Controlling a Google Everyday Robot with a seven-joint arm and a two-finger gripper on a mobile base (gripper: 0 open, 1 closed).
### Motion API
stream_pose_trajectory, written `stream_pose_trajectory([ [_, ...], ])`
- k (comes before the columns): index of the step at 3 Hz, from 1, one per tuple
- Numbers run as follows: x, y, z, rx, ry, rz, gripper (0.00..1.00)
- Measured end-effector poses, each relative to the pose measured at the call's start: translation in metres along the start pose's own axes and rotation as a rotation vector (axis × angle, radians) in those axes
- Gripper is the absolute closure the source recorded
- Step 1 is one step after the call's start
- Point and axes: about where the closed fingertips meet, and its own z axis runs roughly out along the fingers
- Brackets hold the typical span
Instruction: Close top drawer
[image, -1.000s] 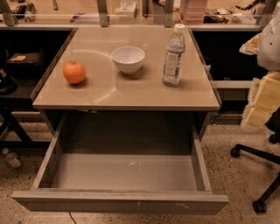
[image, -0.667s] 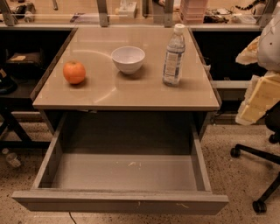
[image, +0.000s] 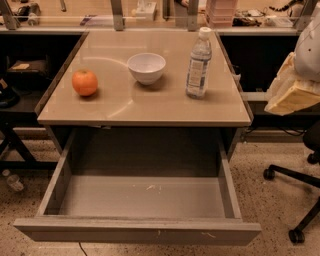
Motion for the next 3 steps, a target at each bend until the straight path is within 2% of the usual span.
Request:
stream_pose_trajectory([
  [1,0.010,0.020,-0.013,0.035,0.049,-0.017,0.88],
  [2,0.026,0.065,-0.019,0.028,0.085,-0.015,1.00],
  [3,0.044,0.118,0.000,-0.057,0.089,0.017,1.00],
])
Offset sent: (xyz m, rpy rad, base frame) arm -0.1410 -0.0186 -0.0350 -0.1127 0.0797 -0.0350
